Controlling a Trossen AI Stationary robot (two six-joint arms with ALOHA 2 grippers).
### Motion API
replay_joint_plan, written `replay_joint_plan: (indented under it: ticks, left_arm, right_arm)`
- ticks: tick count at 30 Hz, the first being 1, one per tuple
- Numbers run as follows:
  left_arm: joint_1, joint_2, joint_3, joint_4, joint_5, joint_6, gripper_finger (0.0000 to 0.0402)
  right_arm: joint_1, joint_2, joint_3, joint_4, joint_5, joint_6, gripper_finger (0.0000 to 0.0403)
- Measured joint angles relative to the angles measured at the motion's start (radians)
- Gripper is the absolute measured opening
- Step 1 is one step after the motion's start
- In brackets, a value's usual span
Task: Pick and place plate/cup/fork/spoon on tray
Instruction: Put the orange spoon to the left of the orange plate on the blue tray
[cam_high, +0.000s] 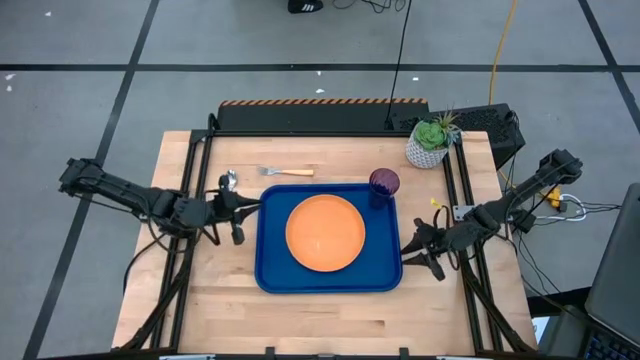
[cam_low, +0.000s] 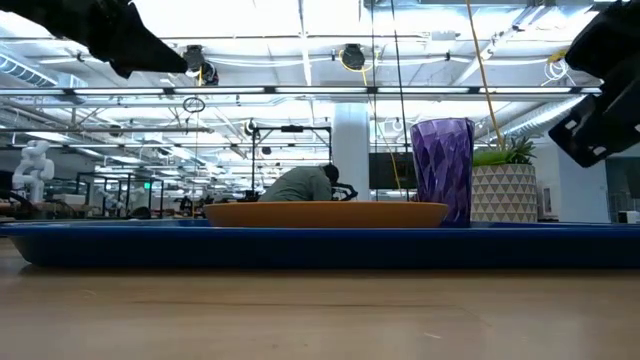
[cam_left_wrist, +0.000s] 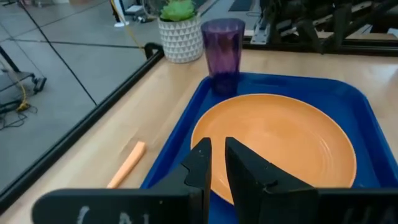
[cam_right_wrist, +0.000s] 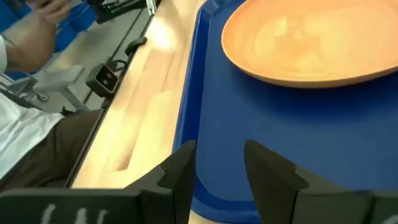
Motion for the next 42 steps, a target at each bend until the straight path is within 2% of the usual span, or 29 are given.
replay_joint_plan:
  ticks: [6,9,14,16,18,20,23,26,32,35,39,42]
  left_arm:
    - [0.001,0.003,0.0,0.026,0.002,-0.032,0.0051]
    - [0.001,0.003,0.0,0.099,0.002,-0.022,0.0051]
    - [0.001,-0.041,0.0,0.132,-0.004,0.037,0.0051]
    - [0.015,-0.066,0.001,0.071,-0.103,-0.027,0.0051]
    - [0.038,-0.091,0.001,-0.08,-0.209,-0.153,0.0051]
    - [0.075,-0.1,0.001,-0.227,-0.238,-0.311,0.0051]
    - [0.139,-0.097,0.0,-0.39,-0.182,-0.534,0.0051]
    - [0.202,-0.07,0.0,-0.469,-0.106,-0.65,0.0051]
    - [0.335,0.035,0.012,-0.597,-0.005,-0.717,0.0051]
    - [0.385,0.109,0.071,-0.668,0.048,-0.718,0.0051]
    - [0.422,0.214,0.18,-0.83,0.064,-0.739,0.0051]
    - [0.459,0.292,0.238,-0.952,0.126,-0.777,0.0051]
  right_arm:
    - [0.0,0.005,0.0,0.012,0.007,0.021,0.013]
    - [-0.001,0.006,0.0,0.096,0.098,-0.072,0.013]
    - [-0.001,-0.037,0.0,0.276,0.156,-0.259,0.013]
    - [-0.001,-0.055,0.0,0.331,0.187,-0.321,0.013]
    - [-0.001,-0.066,0.0,0.362,0.23,-0.378,0.013]
    - [-0.001,-0.073,0.0,0.378,0.289,-0.426,0.013]
    - [-0.002,-0.073,0.0,0.39,0.393,-0.482,0.013]
    - [-0.002,-0.073,0.0,0.39,0.455,-0.482,0.013]
    - [-0.001,-0.073,0.001,0.39,0.447,-0.409,0.013]
    - [0.0,-0.072,0.001,0.377,0.397,-0.401,0.013]
    - [0.001,-0.073,0.001,0.376,0.341,-0.404,0.013]
    - [0.001,-0.072,0.001,0.356,0.312,-0.406,0.013]
